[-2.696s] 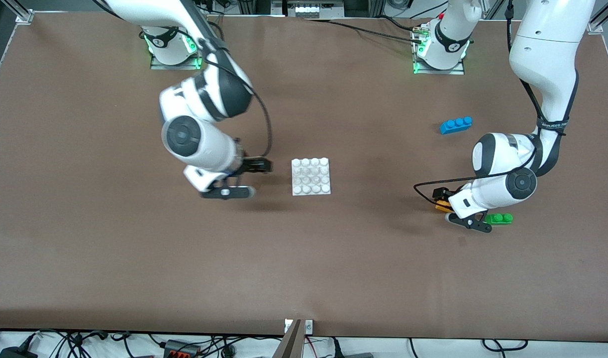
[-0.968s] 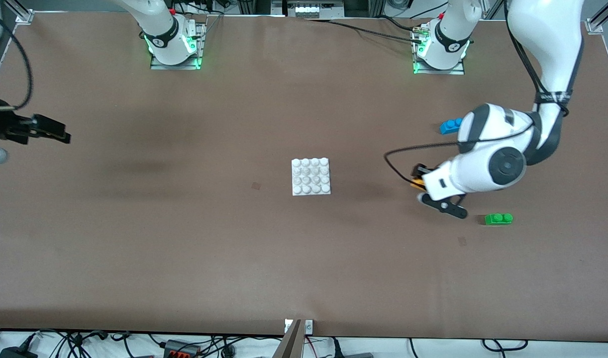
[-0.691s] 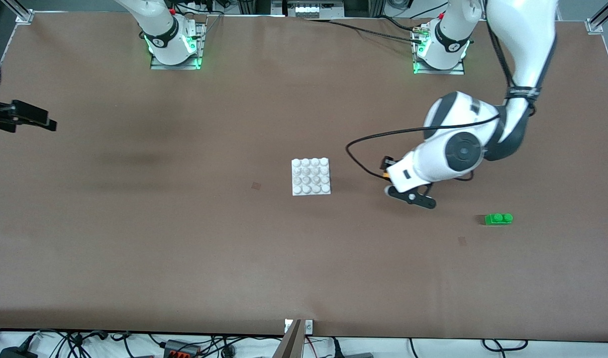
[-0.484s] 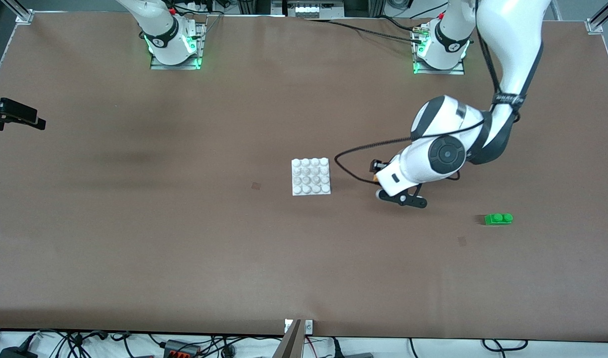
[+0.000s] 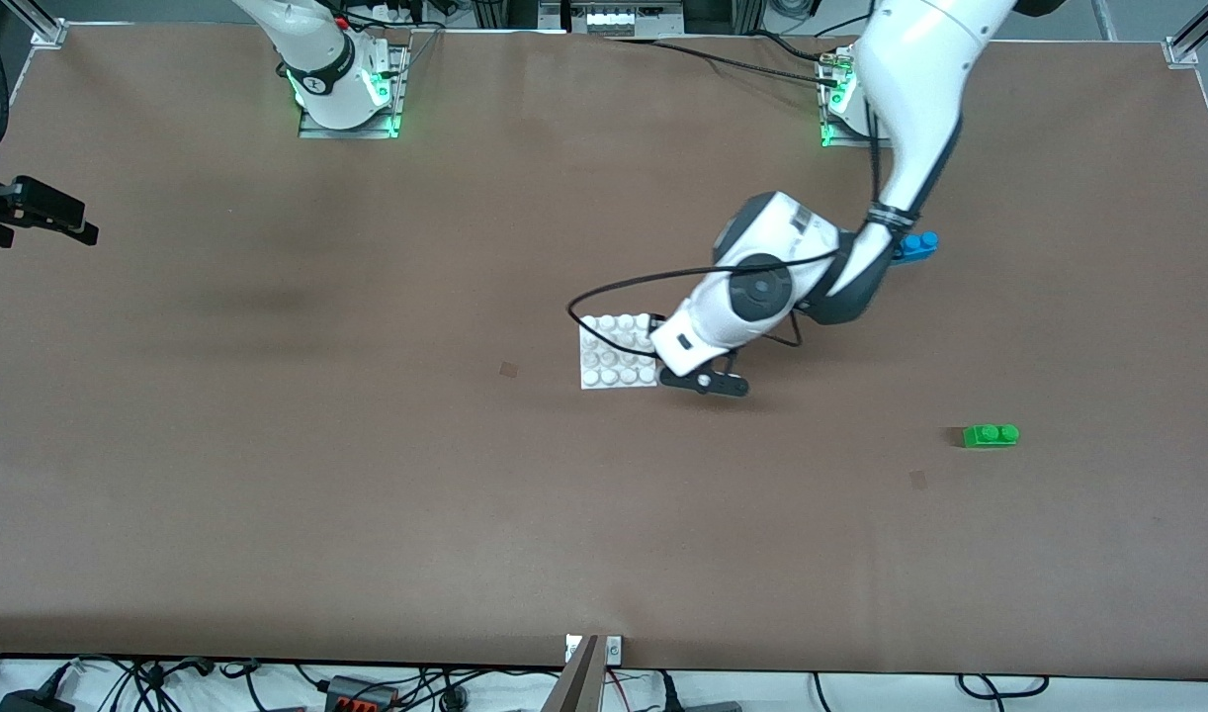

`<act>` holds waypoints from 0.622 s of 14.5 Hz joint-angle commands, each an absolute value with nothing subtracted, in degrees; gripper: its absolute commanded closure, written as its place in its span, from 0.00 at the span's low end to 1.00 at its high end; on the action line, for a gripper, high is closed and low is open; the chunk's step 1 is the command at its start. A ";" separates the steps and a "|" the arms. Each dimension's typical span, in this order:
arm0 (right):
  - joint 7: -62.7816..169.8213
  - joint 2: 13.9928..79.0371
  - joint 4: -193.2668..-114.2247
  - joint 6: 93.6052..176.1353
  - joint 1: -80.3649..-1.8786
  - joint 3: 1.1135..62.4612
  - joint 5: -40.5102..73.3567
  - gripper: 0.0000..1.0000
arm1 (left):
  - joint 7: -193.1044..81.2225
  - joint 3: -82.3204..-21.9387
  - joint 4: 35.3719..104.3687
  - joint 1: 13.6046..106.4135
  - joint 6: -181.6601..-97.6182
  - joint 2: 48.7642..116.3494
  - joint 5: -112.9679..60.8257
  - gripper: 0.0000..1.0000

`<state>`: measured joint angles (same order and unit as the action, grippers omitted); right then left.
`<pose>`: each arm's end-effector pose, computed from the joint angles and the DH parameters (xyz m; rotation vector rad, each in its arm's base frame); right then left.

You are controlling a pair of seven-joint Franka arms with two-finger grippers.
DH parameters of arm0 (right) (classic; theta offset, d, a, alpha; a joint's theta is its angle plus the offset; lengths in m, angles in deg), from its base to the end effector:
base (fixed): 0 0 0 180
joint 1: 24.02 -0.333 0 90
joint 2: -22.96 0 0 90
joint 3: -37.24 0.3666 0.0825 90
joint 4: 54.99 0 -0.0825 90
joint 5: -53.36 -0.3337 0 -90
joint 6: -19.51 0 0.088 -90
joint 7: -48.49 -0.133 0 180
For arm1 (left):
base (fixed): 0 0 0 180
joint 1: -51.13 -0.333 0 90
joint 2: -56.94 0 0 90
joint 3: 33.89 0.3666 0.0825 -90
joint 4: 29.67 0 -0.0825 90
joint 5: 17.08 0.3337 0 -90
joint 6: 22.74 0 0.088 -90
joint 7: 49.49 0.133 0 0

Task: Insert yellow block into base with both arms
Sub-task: 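Position the yellow brick above the base plate studs with the left gripper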

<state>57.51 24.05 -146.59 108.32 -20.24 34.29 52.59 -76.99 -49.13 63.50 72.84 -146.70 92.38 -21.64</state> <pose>0.5022 -0.0571 0.6261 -3.1177 -0.0620 0.1019 0.5491 -0.3832 0.3128 2.9769 -0.1126 -0.2540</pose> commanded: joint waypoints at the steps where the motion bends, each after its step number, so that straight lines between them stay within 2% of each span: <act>1: 58.42 22.87 -148.41 109.16 -19.37 35.57 53.88 0.00 | -80.33 -46.38 61.57 77.31 -148.15 93.93 -22.62 0.40; 5: 57.81 22.87 -148.24 109.16 -19.54 35.65 53.80 0.00 | -83.76 -45.85 53.49 80.66 -148.33 99.29 -22.62 0.43; 9: 57.63 23.05 -147.98 109.25 -19.72 35.74 53.80 0.00 | -85.26 -45.76 52.69 82.77 -152.81 101.84 -22.53 0.43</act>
<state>57.51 24.03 -146.94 108.46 -20.25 34.89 52.79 -84.14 -46.88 55.21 80.86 -151.42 99.52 -21.69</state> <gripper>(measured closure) 0.000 0.313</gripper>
